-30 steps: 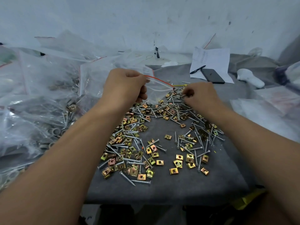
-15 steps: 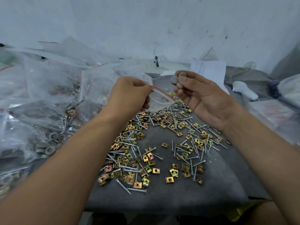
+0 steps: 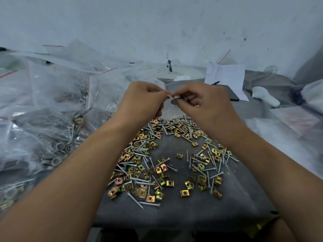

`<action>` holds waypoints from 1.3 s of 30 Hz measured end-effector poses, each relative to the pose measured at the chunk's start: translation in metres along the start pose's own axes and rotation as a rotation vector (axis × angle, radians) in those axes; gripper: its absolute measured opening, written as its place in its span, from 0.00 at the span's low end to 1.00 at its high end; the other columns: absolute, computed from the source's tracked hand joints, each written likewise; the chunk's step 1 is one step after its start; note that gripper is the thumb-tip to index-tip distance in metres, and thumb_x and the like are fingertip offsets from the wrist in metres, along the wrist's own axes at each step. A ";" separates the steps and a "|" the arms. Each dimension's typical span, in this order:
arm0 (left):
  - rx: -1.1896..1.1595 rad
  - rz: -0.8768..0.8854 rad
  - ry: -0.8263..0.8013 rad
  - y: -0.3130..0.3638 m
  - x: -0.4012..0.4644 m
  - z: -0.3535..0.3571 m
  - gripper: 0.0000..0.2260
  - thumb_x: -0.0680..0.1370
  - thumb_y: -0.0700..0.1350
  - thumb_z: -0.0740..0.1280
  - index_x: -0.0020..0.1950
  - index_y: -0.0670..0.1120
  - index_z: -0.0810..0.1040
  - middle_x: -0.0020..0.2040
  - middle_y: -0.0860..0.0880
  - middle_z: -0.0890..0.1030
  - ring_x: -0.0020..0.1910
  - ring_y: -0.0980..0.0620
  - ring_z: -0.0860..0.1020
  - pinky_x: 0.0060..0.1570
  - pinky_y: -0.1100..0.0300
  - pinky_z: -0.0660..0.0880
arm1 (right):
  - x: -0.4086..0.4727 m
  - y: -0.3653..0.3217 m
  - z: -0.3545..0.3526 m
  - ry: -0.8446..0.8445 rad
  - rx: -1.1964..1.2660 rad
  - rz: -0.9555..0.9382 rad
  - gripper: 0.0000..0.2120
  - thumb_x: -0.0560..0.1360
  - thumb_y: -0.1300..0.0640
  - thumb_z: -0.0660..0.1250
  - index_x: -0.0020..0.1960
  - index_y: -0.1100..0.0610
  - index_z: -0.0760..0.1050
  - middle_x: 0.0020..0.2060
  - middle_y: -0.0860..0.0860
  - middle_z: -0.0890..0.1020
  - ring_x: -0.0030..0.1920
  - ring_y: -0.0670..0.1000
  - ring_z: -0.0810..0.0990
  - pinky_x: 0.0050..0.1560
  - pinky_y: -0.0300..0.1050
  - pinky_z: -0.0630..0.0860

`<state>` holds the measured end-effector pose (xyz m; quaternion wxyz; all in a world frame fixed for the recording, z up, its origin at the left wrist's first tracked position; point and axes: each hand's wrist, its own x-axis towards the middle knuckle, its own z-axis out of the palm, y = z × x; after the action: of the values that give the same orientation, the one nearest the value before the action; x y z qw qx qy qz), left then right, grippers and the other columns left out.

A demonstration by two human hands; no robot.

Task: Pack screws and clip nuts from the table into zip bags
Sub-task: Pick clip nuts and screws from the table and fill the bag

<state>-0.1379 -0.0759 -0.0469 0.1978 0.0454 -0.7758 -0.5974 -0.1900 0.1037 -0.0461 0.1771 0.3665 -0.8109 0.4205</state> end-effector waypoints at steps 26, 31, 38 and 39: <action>-0.182 -0.037 0.229 0.001 0.006 -0.011 0.11 0.82 0.34 0.64 0.46 0.41 0.85 0.28 0.50 0.76 0.26 0.53 0.75 0.35 0.57 0.73 | 0.006 0.014 -0.018 0.222 0.161 0.212 0.04 0.80 0.56 0.71 0.52 0.55 0.81 0.42 0.51 0.85 0.43 0.50 0.86 0.49 0.56 0.84; -0.297 0.053 0.328 0.003 0.009 -0.020 0.10 0.82 0.35 0.64 0.52 0.42 0.85 0.29 0.51 0.76 0.28 0.53 0.75 0.34 0.57 0.74 | 0.003 0.039 -0.001 0.021 -0.049 0.259 0.03 0.79 0.55 0.72 0.52 0.52 0.84 0.42 0.45 0.85 0.43 0.42 0.82 0.49 0.42 0.80; -0.279 0.065 0.388 0.003 0.008 -0.025 0.10 0.84 0.36 0.64 0.54 0.42 0.86 0.29 0.52 0.76 0.28 0.53 0.75 0.34 0.57 0.73 | 0.010 0.036 0.045 -0.471 -0.349 0.015 0.15 0.82 0.59 0.67 0.67 0.48 0.80 0.62 0.50 0.80 0.61 0.51 0.77 0.59 0.41 0.69; -0.261 0.064 0.383 0.002 0.008 -0.026 0.10 0.84 0.36 0.64 0.54 0.42 0.86 0.29 0.52 0.76 0.28 0.53 0.75 0.34 0.57 0.73 | 0.011 0.037 0.049 -0.508 -0.354 0.008 0.16 0.83 0.60 0.66 0.68 0.48 0.79 0.64 0.50 0.78 0.64 0.53 0.75 0.64 0.43 0.69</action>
<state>-0.1350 -0.1014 -0.0375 0.3645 0.1073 -0.6412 -0.6667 -0.2237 0.0729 -0.0881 0.0282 0.4202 -0.8913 0.1681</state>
